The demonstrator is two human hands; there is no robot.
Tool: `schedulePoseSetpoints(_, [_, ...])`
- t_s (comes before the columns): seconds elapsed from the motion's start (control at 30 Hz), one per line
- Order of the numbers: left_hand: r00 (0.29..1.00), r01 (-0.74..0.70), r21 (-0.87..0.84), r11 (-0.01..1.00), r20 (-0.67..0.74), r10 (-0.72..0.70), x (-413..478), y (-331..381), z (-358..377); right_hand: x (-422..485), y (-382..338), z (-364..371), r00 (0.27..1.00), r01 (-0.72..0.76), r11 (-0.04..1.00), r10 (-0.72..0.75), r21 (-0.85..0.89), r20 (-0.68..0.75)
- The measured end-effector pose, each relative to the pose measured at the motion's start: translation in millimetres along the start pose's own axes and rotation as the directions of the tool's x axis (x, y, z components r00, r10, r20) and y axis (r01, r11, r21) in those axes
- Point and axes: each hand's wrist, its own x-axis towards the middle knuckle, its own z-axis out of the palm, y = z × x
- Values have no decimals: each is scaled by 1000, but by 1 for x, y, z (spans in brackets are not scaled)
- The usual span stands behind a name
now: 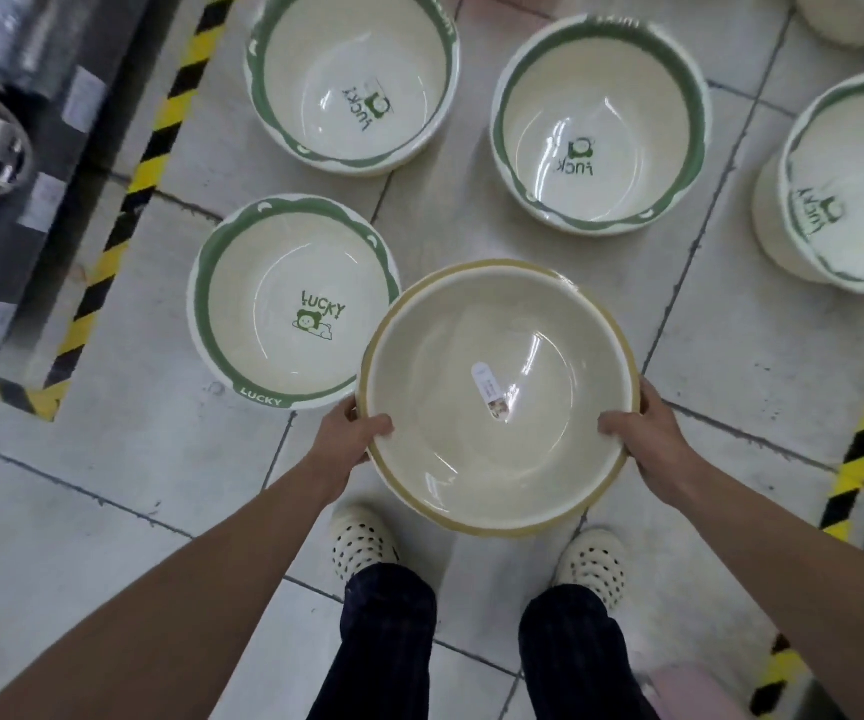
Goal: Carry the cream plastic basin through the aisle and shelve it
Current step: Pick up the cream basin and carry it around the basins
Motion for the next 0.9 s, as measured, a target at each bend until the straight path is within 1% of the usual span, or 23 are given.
schedulePoseSetpoints(0.1, [999,3,-51,999,-36,-5,-38,22,-29,-40,-43,20,1000,1,1000,-1,-19,-4])
schedulePoseSetpoints(0.23, [998,9,-85,996,-65,-14,-81,50,-83,-88,-103,57,997,63,991,-57,-115,53])
schedulePoseSetpoints(0.43, [994,-26,-137,990,-108,11,-112,77,-159,-126,-161,125,987,125,975,-104,-185,120])
schedulePoseSetpoints(0.63, [984,-27,-145,989,-179,1,-112,102,-213,-125,-190,182,980,112,976,-78,-186,182])
schedulePoseSetpoints(0.8, [983,-12,-173,985,-183,-20,-98,119,-229,-107,-211,210,975,83,977,-39,-195,219])
schedulePoseSetpoints(0.9, [978,10,-188,982,-201,-49,-79,126,-231,-86,-220,221,970,78,968,-19,-240,242])
